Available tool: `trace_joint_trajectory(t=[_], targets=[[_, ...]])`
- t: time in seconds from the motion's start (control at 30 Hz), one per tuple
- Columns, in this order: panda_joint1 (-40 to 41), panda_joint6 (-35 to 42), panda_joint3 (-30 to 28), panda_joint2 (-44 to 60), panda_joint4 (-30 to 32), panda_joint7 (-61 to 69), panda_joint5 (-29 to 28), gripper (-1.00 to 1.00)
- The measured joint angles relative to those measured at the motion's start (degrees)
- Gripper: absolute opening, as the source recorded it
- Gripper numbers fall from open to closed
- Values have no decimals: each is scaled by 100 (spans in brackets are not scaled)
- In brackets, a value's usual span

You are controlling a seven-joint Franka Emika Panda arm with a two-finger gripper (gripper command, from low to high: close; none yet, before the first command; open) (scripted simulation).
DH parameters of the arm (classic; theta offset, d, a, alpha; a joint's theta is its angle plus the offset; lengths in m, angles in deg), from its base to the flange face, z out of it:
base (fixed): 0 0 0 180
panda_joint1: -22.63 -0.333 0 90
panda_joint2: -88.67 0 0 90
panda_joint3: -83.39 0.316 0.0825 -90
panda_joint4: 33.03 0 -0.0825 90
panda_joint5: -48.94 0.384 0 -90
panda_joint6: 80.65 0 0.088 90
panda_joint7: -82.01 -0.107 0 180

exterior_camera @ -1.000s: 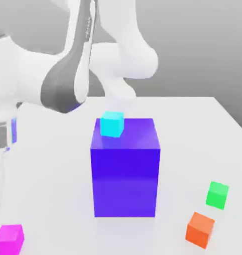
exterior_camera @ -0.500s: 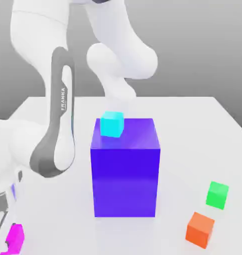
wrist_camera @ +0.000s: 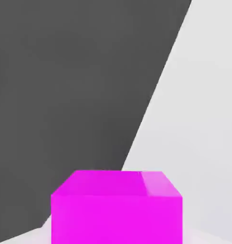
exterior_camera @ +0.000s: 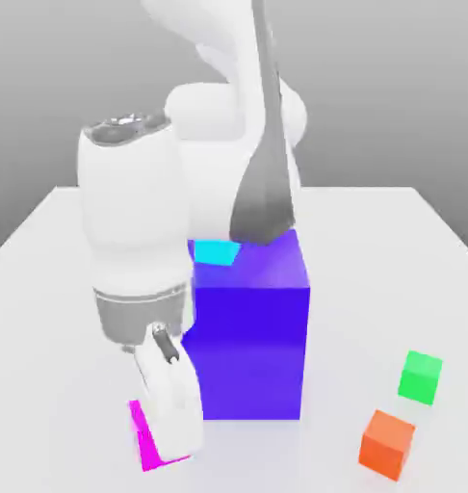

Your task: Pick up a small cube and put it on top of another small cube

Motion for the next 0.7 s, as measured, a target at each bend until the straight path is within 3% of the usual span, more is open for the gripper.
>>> trace_joint_trajectory(t=[0.1, 0.3, 0.37, 0.47, 0.57, 0.7], targets=[[-557, -22, 429, -294, 307, -126, -44, -100], [-2665, 76, 1269, -827, 1154, -680, -215, -100], [-3531, 132, 1236, -875, 1380, -811, -205, -100], [-4893, 2, 615, -743, 1462, -943, -307, -100], [-4161, -259, 32, -447, 1437, -1074, -471, -100], [-4170, -675, -144, 30, 1407, -1304, -784, -100]])
